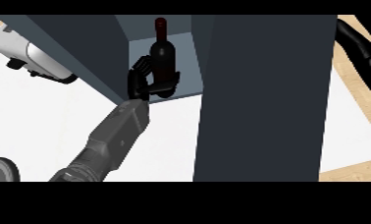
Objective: Pick up the wine, place it into the cabinet and close the cabinet
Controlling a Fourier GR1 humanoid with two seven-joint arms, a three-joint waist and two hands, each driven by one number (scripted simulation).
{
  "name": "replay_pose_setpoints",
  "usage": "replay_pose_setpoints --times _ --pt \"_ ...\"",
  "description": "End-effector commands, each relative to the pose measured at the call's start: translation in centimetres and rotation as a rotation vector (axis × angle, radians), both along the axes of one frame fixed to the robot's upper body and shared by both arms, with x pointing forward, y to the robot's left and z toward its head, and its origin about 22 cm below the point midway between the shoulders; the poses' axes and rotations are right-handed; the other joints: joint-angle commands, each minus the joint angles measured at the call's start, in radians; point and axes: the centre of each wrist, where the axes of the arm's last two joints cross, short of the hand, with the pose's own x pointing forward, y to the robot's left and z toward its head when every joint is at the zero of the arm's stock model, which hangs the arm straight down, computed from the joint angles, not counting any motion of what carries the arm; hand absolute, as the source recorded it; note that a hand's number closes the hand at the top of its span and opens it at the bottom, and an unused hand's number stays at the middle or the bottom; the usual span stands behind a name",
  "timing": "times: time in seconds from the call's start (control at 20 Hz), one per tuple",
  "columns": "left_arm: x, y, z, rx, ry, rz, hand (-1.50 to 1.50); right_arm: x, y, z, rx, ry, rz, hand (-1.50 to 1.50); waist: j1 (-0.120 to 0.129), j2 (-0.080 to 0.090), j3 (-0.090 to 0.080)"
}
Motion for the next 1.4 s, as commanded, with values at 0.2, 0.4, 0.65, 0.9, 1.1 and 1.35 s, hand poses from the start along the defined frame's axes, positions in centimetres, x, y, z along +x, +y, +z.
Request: replay_pose_setpoints --times 0.2,0.4,0.65,0.9,1.1,1.35 --pt "1.9 -1.5 2.8 0.011 -0.024 0.012 1.50 -0.5 -0.4 -0.5 -0.005 0.005 -0.006 -1.50 0.001 0.000 0.001" --pt "2.4 -1.8 3.6 0.002 -0.031 0.025 1.50 -0.4 -1.1 -0.8 0.005 -0.002 -0.016 -1.50 0.015 0.002 0.003" --pt "3.8 -3.0 6.1 0.034 -0.043 0.039 1.50 -1.0 -1.5 -0.5 -0.004 -0.017 -0.006 -1.50 0.003 0.000 0.004" --pt "4.4 -3.4 7.1 0.042 -0.028 0.045 1.50 0.3 -1.6 -0.3 -0.011 -0.002 -0.038 -1.50 0.017 0.008 0.003" --pt "4.8 -3.6 7.8 -0.015 0.012 0.038 1.50 -0.2 -1.8 -1.1 0.005 0.005 -0.040 -1.50 0.025 0.012 0.004" --pt "5.4 -4.0 9.0 -0.017 0.035 0.060 1.50 -0.2 -1.8 -1.1 0.012 -0.012 -0.041 -1.50 0.019 0.014 0.004"
